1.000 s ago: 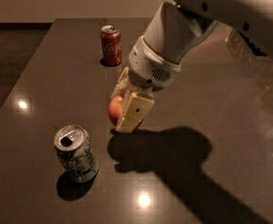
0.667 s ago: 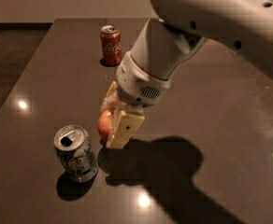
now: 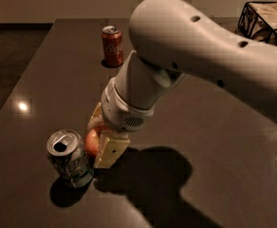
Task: Move apple near 7up can
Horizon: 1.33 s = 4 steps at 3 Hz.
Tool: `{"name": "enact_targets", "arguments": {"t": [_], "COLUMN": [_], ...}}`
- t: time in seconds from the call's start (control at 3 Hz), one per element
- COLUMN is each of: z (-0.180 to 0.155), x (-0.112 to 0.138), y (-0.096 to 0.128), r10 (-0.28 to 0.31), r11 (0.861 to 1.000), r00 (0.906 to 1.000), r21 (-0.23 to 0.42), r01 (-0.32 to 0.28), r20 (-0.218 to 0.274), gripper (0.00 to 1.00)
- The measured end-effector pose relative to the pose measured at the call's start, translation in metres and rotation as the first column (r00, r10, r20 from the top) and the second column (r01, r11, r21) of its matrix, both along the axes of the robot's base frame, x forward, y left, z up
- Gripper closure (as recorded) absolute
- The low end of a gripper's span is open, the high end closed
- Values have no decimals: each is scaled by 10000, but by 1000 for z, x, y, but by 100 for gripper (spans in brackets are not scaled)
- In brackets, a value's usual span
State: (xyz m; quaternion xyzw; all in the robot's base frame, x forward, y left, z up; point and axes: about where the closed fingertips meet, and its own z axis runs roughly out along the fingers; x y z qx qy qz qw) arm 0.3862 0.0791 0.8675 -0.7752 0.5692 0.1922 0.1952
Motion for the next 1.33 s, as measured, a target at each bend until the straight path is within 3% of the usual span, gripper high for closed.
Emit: {"name": "enact_targets", "arguments": {"t": [0.33,1.33], "z": [-11,-17], "x": [8,14], "y": [2,0], "r10": [-39,-54], "r11": [10000,9998], "r00": [9999,9998], "r21": [-50,-181], "r01": [39,58], "r20": [108,179], "gripper": [83,13]}}
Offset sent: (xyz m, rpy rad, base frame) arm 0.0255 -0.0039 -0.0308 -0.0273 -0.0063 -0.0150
